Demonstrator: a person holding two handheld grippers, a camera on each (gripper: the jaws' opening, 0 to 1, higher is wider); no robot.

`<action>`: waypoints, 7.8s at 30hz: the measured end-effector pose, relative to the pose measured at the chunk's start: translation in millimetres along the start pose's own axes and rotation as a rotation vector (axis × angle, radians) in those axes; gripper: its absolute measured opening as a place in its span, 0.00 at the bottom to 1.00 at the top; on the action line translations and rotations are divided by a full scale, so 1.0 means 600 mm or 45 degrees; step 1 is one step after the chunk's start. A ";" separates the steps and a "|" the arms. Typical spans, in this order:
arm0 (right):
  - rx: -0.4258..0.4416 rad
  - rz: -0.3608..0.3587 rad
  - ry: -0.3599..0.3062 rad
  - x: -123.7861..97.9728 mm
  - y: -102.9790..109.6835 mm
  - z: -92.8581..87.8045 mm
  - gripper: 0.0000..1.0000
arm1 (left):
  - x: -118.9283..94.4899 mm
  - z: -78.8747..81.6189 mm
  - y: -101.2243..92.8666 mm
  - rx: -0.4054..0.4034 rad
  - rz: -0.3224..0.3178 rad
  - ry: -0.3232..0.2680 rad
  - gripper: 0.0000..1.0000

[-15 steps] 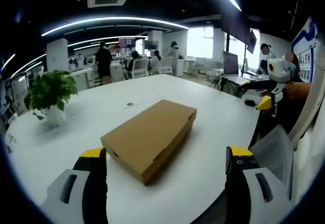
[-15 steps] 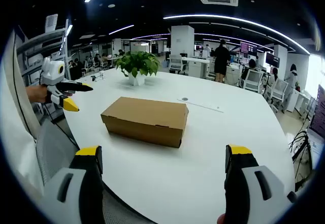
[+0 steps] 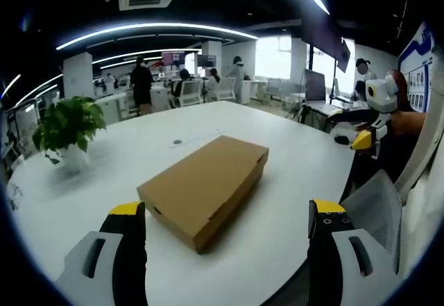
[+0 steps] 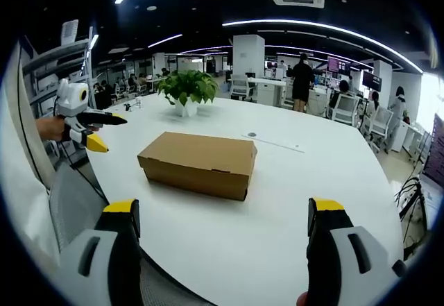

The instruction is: Operate the shoe box by opening the lid, removing the specified soft item, and placing it in the target area until the item is outside and the box remains undamaged.

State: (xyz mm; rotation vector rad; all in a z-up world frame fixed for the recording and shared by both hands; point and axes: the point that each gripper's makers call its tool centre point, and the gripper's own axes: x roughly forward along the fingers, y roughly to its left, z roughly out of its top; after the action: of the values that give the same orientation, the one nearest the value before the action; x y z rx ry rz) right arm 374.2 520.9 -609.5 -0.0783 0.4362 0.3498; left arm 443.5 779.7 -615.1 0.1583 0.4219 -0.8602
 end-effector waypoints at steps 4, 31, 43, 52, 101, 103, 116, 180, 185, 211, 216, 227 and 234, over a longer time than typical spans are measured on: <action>0.000 0.003 0.005 0.000 0.001 -0.002 0.96 | 0.000 -0.001 0.002 -0.004 0.007 0.000 1.00; -0.021 0.033 0.025 0.011 -0.002 -0.004 0.96 | 0.004 -0.006 0.018 -0.022 0.046 0.016 0.98; -0.034 0.046 0.039 0.022 -0.010 -0.005 0.95 | 0.013 -0.012 0.029 -0.030 0.069 0.030 0.97; -0.035 0.045 0.048 0.028 -0.019 -0.009 0.95 | 0.020 -0.017 0.033 -0.037 0.071 0.042 0.97; -0.135 0.196 0.012 0.109 -0.038 -0.004 0.86 | 0.046 -0.068 0.078 -0.032 0.255 0.104 0.89; -0.142 0.204 0.017 0.116 -0.037 -0.005 0.85 | 0.047 -0.071 0.080 -0.034 0.265 0.108 0.89; -0.219 0.281 0.058 0.161 -0.023 -0.012 0.80 | 0.061 -0.092 0.087 -0.058 0.294 0.147 0.85; -0.304 0.434 0.226 0.333 -0.057 -0.053 0.46 | 0.147 -0.124 0.094 -0.215 0.419 0.196 0.61; -0.318 0.460 0.242 0.338 -0.047 -0.057 0.47 | 0.151 -0.127 0.095 -0.218 0.410 0.195 0.63; -0.250 0.425 0.235 0.332 -0.032 -0.058 0.45 | 0.146 -0.131 0.105 -0.158 0.349 0.199 0.59; -0.233 0.410 0.243 0.330 -0.026 -0.059 0.45 | 0.145 -0.132 0.108 -0.150 0.329 0.203 0.59; -0.203 0.368 0.257 0.323 -0.011 -0.063 0.45 | 0.139 -0.134 0.120 -0.129 0.280 0.225 0.59; -0.174 0.342 0.255 0.318 -0.002 -0.065 0.45 | 0.134 -0.136 0.128 -0.112 0.236 0.245 0.58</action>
State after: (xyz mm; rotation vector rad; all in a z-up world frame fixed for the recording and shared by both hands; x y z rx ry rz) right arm 520.5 574.3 -725.9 -0.1903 0.6230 0.6398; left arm 524.4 797.5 -725.4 0.1967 0.6145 -0.6446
